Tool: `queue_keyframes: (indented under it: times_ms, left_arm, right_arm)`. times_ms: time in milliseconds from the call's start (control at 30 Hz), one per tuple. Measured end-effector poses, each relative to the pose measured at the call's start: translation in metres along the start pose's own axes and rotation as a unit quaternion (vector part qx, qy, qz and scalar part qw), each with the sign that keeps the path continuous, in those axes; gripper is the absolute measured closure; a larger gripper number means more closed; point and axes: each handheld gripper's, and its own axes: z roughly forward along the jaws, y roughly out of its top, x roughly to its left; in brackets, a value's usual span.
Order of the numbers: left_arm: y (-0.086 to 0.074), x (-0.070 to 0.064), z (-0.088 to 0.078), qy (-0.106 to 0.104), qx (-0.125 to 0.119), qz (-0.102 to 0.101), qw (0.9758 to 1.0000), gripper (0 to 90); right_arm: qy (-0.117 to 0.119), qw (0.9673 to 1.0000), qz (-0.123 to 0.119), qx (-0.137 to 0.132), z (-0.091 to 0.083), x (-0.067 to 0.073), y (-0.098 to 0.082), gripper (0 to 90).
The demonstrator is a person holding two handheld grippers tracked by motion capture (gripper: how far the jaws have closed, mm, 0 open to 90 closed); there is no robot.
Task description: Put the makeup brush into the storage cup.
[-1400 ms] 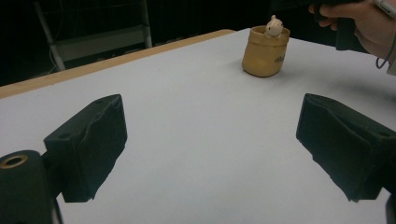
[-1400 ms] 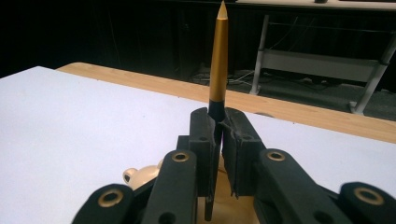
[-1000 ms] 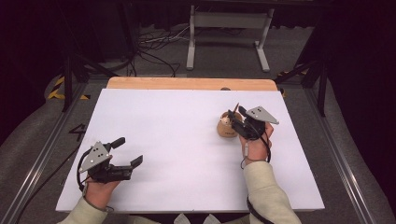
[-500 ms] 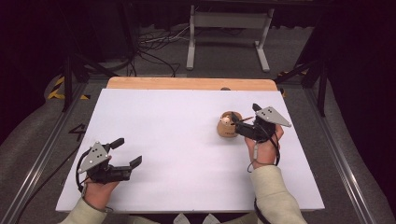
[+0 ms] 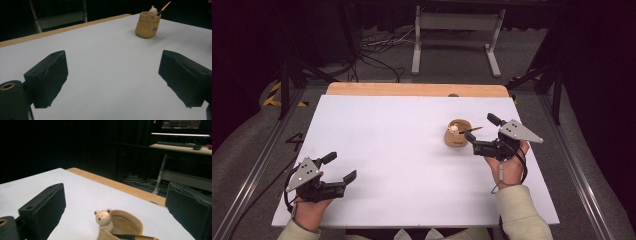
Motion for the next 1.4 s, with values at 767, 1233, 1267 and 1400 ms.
queue_keyframes:
  times_ms: [767, 1233, 1267, 1400]
  left_arm:
    - [-0.002, 0.000, -0.012, -0.065, -0.026, -0.029, 0.9971, 4.2]
    - [-0.003, 0.002, -0.012, -0.083, -0.033, -0.038, 0.9953, 3.1]
    - [-0.003, 0.002, -0.012, -0.084, -0.033, -0.038, 0.9952, 3.0]
    - [-0.004, 0.002, -0.013, -0.086, -0.032, -0.035, 0.9951, 2.9]
  right_arm:
    - [0.087, 0.9951, -0.039, -0.028, -0.029, 0.015, -0.027, 0.2]
    - [0.101, 0.9939, -0.042, -0.012, -0.033, 0.022, -0.053, 0.1]
    - [0.103, 0.9937, -0.045, -0.009, -0.032, 0.023, -0.055, 0.1]
    - [0.108, 0.9932, -0.044, -0.003, -0.031, 0.026, -0.059, 0.1]
